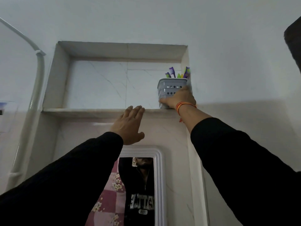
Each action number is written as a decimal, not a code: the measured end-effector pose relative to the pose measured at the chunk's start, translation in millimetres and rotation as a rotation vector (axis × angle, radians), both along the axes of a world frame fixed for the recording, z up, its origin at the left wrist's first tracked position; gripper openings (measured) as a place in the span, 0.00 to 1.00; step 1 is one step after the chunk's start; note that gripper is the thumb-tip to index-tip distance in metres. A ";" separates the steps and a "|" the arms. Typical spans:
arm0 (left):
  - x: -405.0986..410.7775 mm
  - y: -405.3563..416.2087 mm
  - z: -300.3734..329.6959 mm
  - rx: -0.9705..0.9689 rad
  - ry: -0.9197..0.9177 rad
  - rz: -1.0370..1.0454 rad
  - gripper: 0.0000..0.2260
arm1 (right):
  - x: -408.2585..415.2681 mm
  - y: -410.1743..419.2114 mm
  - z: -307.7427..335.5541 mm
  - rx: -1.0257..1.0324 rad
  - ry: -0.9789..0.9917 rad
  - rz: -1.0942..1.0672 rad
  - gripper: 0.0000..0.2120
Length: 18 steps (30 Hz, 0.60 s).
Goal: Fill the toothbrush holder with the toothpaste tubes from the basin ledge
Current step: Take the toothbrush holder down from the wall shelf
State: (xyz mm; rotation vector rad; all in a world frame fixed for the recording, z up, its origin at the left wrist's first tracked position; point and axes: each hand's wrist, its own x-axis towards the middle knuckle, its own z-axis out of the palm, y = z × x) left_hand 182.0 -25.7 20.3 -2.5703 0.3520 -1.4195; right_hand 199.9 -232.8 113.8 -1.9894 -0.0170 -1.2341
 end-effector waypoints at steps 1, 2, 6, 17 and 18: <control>1.2 0.2 -0.6 0.002 0.004 -0.006 0.45 | 1.1 1.3 0.7 0.018 -0.013 0.002 0.60; 1.3 0.9 -0.5 -0.004 0.010 -0.016 0.45 | 0.3 2.1 1.6 0.029 -0.018 0.006 0.61; -5.9 7.4 3.4 -0.009 0.042 -0.048 0.45 | -19.6 5.9 5.8 0.049 -0.039 0.038 0.59; -59.5 22.4 -34.5 -0.089 0.145 -0.240 0.40 | -139.2 19.4 -38.5 0.088 -0.006 0.275 0.65; -66.1 24.7 -43.3 -0.105 0.160 -0.270 0.39 | -147.8 22.8 -52.9 0.120 -0.024 0.320 0.67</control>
